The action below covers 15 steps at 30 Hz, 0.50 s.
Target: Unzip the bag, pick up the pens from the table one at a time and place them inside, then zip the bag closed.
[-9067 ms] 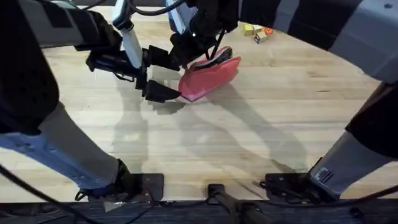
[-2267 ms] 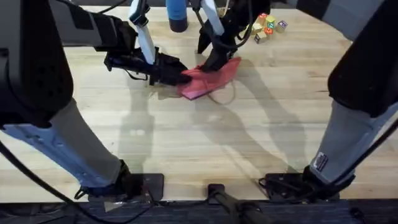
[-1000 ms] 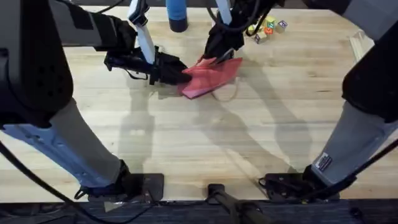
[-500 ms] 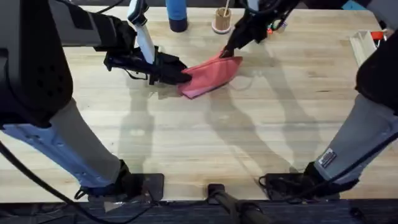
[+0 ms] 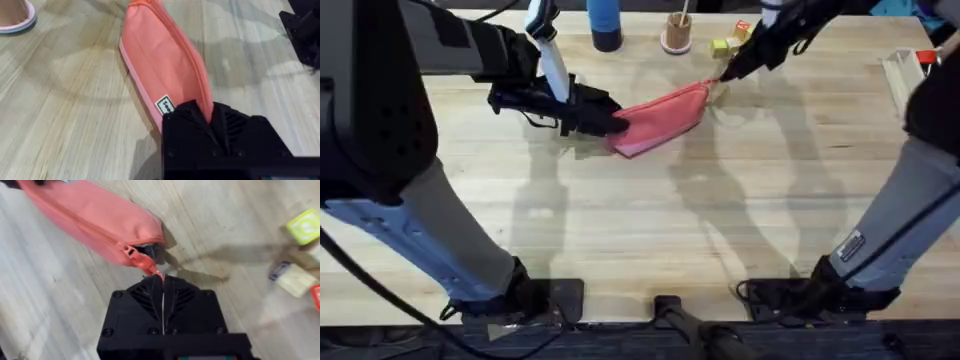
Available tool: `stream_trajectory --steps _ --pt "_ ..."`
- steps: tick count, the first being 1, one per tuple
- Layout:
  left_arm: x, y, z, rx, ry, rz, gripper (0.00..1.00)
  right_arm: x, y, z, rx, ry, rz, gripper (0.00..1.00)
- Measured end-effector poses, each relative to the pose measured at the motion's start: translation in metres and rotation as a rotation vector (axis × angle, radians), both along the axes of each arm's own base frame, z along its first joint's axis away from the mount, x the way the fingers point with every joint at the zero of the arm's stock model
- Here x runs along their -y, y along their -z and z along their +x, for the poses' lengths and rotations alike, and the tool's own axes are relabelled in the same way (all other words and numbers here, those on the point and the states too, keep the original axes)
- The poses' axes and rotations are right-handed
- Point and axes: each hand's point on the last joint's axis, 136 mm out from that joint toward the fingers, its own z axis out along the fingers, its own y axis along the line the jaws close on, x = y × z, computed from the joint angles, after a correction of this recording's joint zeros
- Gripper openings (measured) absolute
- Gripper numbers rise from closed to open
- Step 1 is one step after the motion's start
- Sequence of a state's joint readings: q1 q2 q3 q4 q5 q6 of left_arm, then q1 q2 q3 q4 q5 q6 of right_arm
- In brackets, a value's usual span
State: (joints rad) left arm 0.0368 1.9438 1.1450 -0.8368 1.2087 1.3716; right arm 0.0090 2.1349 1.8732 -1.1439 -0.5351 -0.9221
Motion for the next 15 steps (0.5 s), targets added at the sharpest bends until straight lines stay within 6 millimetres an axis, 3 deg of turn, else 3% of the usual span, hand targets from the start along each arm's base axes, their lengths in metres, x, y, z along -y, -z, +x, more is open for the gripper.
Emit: stream_trajectory --steps 6,14,15 --pt "0.000 0.000 0.000 0.000 0.001 -0.003 0.042 0.000 0.038 -0.003 -0.120 0.032 0.000 0.033" --pt "0.001 -0.001 0.000 0.003 0.001 -0.006 0.042 0.010 0.039 -0.015 -0.186 0.055 -0.006 0.034" --pt "0.001 -0.001 0.000 0.003 0.001 -0.006 0.042 0.013 0.039 -0.018 -0.203 0.063 -0.009 0.116"
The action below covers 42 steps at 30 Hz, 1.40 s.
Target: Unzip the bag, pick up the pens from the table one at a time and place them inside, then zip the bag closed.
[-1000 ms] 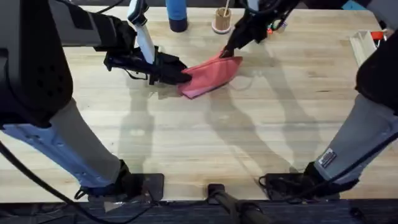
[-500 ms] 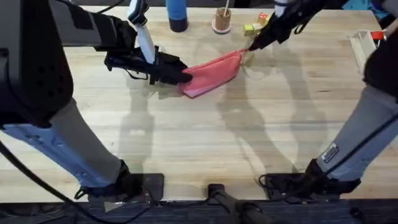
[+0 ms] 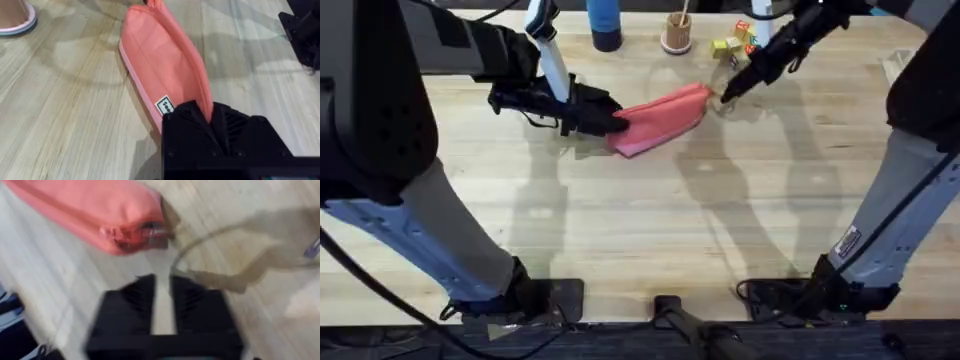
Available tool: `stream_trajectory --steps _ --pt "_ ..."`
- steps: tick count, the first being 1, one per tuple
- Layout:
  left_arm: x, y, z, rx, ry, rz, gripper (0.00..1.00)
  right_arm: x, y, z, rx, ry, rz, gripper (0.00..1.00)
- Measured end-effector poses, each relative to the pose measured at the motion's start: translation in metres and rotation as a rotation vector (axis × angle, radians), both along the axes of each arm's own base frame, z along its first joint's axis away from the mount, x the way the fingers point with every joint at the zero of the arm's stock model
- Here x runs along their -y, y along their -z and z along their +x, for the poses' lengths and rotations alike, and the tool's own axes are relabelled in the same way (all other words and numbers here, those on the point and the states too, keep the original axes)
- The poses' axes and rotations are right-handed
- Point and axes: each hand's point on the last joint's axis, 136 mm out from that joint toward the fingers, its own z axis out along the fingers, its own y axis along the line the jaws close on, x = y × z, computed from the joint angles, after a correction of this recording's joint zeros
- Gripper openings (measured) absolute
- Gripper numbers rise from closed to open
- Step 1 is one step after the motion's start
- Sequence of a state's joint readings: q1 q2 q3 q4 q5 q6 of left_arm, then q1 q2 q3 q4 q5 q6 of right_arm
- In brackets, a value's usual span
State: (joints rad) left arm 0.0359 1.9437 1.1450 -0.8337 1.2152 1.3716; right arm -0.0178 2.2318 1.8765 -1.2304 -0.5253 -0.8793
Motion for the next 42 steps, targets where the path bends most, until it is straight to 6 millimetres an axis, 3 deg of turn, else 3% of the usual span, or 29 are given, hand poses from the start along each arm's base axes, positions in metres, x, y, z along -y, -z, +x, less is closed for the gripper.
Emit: stream_trajectory --steps 3,6,7,16,23,28,30,37,42 --pt "0.000 0.000 0.000 0.000 0.000 0.000 0.042 0.007 -0.004 -0.010 -0.047 0.006 -0.007 0.539" --pt "0.000 0.000 0.000 0.000 0.000 0.000 0.042 0.008 -0.021 -0.021 -0.065 -0.024 -0.007 0.951" --pt "0.000 0.000 0.000 0.000 0.000 0.000 0.042 0.007 -0.030 -0.023 -0.056 -0.039 -0.007 0.982" --pt "0.000 0.000 0.000 0.000 0.000 0.000 0.042 -0.005 -0.129 -0.035 0.215 -0.146 -0.013 0.995" --pt "0.000 0.000 0.000 0.000 0.000 0.000 0.042 -0.004 -0.156 -0.045 0.287 -0.156 -0.019 0.996" --pt "0.002 -0.005 0.000 -0.003 -0.002 -0.028 0.798 -0.004 -0.170 -0.052 0.307 -0.140 -0.021 0.996" --pt "0.002 -0.005 0.000 -0.008 -0.004 -0.033 0.967 -0.004 -0.174 -0.054 0.317 -0.137 -0.022 0.996" --pt "0.002 -0.006 0.002 0.012 -0.003 -0.039 0.995 -0.004 -0.193 -0.064 0.370 -0.134 -0.025 0.996" --pt "-0.003 0.004 -0.005 -0.051 0.001 0.048 0.997 -0.004 -0.202 -0.069 0.390 -0.134 -0.027 0.995"
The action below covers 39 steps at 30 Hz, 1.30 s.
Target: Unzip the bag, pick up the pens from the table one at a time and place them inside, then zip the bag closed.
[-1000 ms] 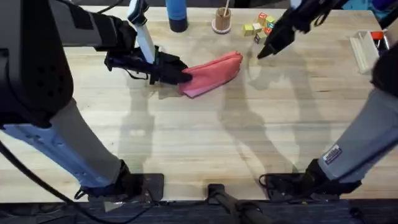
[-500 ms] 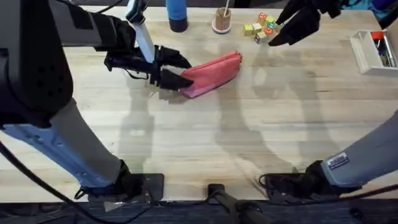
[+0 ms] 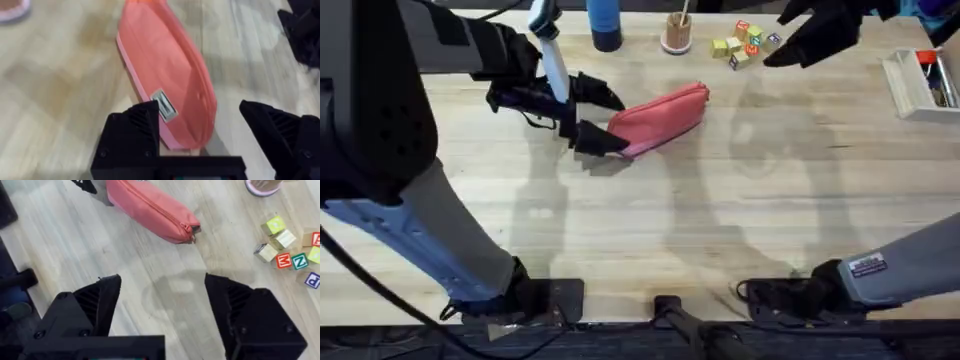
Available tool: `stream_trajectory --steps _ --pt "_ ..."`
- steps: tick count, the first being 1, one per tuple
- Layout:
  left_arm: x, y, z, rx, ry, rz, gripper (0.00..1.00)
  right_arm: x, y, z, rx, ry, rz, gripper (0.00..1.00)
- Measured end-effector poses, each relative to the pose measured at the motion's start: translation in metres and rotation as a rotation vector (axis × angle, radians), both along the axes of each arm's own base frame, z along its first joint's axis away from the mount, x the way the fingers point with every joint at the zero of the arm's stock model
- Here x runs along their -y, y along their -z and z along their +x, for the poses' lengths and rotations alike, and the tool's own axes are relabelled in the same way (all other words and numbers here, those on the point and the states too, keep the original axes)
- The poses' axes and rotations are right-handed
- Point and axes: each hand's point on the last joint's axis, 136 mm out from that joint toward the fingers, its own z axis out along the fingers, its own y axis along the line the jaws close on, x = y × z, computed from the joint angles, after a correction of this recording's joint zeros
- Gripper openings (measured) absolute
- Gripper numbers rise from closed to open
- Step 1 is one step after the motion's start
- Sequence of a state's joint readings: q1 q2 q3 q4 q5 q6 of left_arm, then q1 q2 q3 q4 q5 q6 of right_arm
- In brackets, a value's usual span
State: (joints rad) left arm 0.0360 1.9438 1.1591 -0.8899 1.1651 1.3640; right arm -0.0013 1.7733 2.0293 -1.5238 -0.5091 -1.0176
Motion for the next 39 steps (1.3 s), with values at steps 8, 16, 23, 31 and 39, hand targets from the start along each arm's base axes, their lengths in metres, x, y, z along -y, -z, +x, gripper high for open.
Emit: stream_trajectory --steps 8,16,23,31,39 --pt "-0.029 -0.033 0.028 0.024 -0.068 0.311 0.995 0.000 -0.009 -0.013 0.045 0.000 0.000 0.996" --pt "-0.069 -0.124 0.053 -0.006 -0.407 0.545 0.995 0.000 -0.009 -0.037 0.064 0.007 0.002 0.996" --pt "-0.091 -0.168 0.032 -0.204 -0.676 0.616 0.996 0.000 -0.034 -0.044 0.103 0.157 0.051 0.996" --pt "-0.099 -0.188 0.006 -0.425 -0.909 0.587 0.995 0.000 -0.035 -0.043 -0.023 0.366 0.122 0.996" --pt "-0.100 -0.187 0.003 -0.512 -0.985 0.564 0.995 -0.004 -0.031 -0.039 -0.097 0.428 0.165 0.996"
